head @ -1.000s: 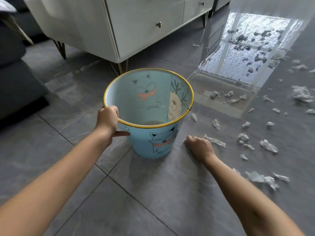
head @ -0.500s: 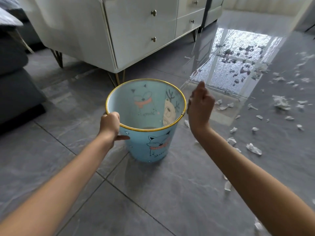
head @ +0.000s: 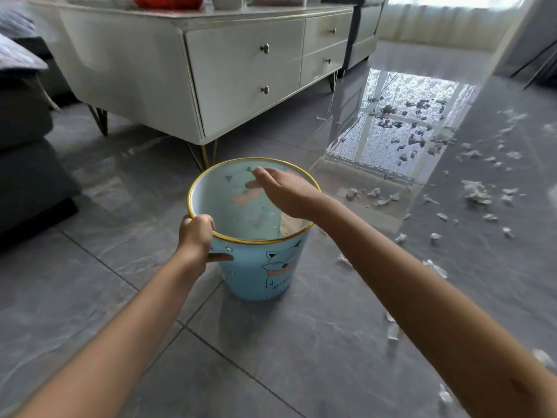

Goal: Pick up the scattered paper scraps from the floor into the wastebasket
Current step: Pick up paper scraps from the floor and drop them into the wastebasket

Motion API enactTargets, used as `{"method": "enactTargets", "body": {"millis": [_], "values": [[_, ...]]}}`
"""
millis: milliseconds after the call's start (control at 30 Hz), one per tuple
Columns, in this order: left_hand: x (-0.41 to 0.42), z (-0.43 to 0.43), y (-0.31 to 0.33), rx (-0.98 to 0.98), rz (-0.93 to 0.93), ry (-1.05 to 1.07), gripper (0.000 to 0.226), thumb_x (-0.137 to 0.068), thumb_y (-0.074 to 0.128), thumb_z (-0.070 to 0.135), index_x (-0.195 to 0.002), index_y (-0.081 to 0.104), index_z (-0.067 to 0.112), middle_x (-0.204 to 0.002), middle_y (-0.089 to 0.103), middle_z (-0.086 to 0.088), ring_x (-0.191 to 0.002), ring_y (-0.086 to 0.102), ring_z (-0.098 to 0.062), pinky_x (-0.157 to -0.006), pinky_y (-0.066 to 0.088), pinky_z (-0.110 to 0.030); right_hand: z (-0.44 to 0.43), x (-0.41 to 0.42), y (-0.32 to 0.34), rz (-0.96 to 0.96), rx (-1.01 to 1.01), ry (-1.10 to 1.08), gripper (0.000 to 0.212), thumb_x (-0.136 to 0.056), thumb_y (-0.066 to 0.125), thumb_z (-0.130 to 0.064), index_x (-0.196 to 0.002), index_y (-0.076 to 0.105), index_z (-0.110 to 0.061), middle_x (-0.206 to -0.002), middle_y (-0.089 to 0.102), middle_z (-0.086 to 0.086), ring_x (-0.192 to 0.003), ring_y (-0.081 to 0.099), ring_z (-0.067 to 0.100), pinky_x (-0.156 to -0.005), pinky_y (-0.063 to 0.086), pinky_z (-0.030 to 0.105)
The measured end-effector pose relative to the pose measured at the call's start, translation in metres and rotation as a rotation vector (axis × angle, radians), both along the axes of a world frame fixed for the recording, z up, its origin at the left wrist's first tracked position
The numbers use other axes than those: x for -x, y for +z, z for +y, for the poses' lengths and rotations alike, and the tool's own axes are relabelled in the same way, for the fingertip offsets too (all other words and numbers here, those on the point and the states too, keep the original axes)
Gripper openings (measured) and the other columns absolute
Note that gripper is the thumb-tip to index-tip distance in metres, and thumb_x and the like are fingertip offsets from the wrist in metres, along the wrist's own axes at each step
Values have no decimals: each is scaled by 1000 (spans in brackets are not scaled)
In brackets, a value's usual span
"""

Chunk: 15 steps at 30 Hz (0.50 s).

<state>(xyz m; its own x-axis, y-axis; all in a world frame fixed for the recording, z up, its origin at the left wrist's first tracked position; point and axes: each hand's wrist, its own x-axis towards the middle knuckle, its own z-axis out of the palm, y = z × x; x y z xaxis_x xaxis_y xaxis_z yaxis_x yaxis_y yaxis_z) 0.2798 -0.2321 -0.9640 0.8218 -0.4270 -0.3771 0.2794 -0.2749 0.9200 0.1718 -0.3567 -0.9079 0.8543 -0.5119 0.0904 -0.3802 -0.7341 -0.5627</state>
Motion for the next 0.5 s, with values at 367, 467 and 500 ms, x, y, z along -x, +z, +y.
{"method": "enactTargets", "body": {"millis": [367, 467, 500], "values": [[83, -8, 1, 19, 30, -139, 25, -79, 32, 0, -100, 42, 10, -79, 34, -4, -71, 42, -23, -34, 52, -40, -12, 210, -154, -288, -31, -1075, 60, -77, 38, -38, -128, 46, -7, -134, 45, 16, -128, 38, 32, -104, 28, 38], [91, -13, 2, 4, 23, -170, 25, -80, 31, 1, -101, 42, 10, -79, 33, -3, -70, 41, -22, -33, 52, -40, 7, 277, -201, 163, -135, -1067, 94, -77, 49, -67, -147, 13, -15, -156, 8, 11, -145, 4, 26, -115, 5, 48], [93, -15, 1, 4, 22, -180, 25, -80, 31, 1, -101, 42, 10, -78, 33, -3, -70, 41, -22, -33, 52, -39, 10, 294, -211, 289, -168, -1026, 105, -74, 52, -72, -149, 1, -19, -158, -4, 7, -145, -6, 25, -115, -3, 49]]}}
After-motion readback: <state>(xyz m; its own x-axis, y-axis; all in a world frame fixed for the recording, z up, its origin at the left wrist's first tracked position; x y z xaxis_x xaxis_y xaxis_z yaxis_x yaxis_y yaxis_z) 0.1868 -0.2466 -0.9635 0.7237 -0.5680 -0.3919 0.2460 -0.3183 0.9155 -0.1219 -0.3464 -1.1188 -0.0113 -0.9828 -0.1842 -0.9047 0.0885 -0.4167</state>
